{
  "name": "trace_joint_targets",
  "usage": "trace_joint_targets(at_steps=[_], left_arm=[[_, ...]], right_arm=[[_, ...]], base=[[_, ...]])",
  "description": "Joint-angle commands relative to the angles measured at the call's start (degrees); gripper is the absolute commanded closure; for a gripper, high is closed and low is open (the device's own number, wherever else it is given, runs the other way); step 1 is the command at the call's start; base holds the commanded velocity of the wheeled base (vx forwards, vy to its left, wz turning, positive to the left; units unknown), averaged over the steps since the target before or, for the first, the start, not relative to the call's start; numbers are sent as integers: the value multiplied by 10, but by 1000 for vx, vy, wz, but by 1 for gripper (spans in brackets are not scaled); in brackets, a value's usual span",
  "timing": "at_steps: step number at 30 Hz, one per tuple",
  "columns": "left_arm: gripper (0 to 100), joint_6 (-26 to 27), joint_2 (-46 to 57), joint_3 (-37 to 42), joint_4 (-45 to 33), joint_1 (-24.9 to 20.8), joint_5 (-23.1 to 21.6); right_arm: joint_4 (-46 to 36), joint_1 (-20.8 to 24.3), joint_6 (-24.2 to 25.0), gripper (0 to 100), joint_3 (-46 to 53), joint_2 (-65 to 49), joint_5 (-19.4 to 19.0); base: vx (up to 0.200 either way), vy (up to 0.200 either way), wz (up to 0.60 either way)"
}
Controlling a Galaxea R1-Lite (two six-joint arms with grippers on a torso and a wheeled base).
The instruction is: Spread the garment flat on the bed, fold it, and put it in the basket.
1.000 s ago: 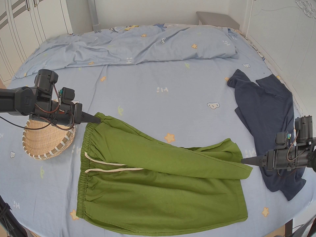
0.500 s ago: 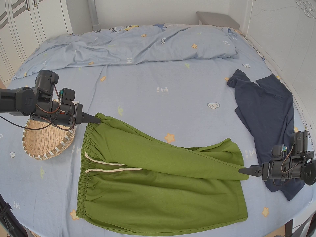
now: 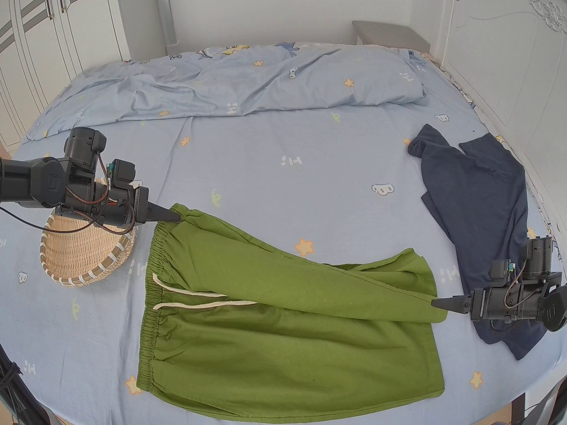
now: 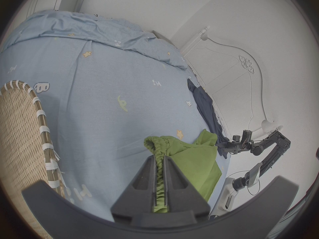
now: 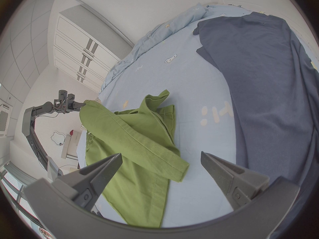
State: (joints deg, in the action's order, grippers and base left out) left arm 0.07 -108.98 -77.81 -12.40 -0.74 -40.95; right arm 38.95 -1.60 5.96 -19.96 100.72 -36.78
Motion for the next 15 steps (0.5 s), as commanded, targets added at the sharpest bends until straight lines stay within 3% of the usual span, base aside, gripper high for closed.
trace_joint_targets(at_steps=[1, 15], left_arm=[[100, 0, -1, 0, 0, 0, 0], [100, 0, -2, 0, 0, 0, 0]], right_arm=[[6, 0, 0, 0, 1, 16, 0], [37, 17, 3, 0, 10, 40, 0]], base=[[0, 0, 0], [0, 0, 0]])
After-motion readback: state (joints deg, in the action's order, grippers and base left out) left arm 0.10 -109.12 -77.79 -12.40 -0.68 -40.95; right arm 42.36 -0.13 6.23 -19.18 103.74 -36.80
